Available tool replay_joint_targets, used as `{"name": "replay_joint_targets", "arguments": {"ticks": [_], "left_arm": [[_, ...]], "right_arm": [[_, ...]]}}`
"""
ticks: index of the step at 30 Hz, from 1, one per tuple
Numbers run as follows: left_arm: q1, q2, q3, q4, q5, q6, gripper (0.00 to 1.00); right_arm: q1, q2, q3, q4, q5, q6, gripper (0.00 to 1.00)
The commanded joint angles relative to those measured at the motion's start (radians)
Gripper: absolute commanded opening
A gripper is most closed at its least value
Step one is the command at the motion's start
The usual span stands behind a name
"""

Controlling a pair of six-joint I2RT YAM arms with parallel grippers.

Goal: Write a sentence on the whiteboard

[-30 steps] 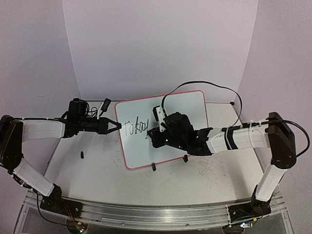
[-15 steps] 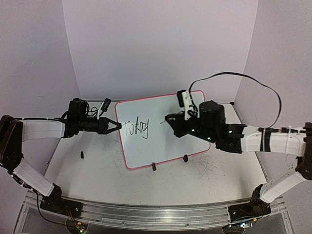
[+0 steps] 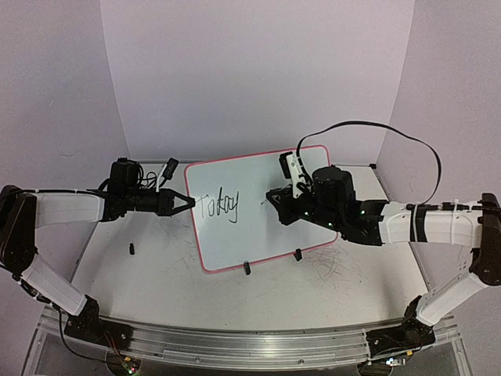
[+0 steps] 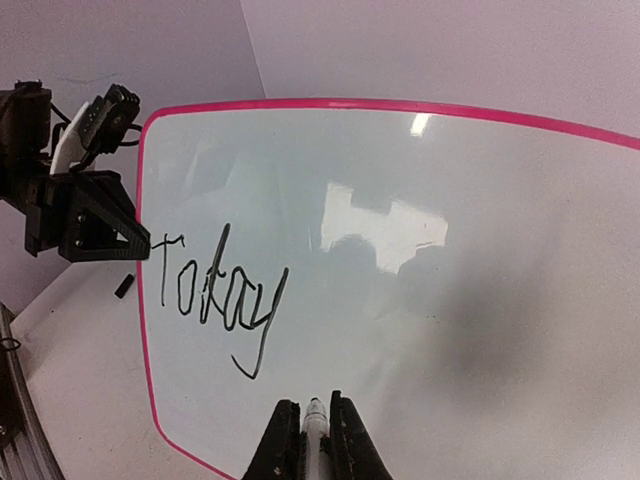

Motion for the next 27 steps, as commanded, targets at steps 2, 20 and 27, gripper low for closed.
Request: {"name": "replay_joint_targets", "arguments": {"ticks": [2,20,27], "left_arm": [[-0.001,0.018,-0.011,-0.034,-0.129,0.058,0.0],[-0.008,0.024,-0.002,-0.034,-0.169,0.079,0.0],[-0.008,0.038,0.003,-0.036,-0.17,0.084,0.0]], "right_arm": [[0.013,-0.01,0.081,-0.012,0.051,-0.063,0.0],[0.021,0.148,0.272,-0.084,0.046,0.02,0.0],[0.022,0.148,0.266,-0.085,0.123,0.041,0.0]]}}
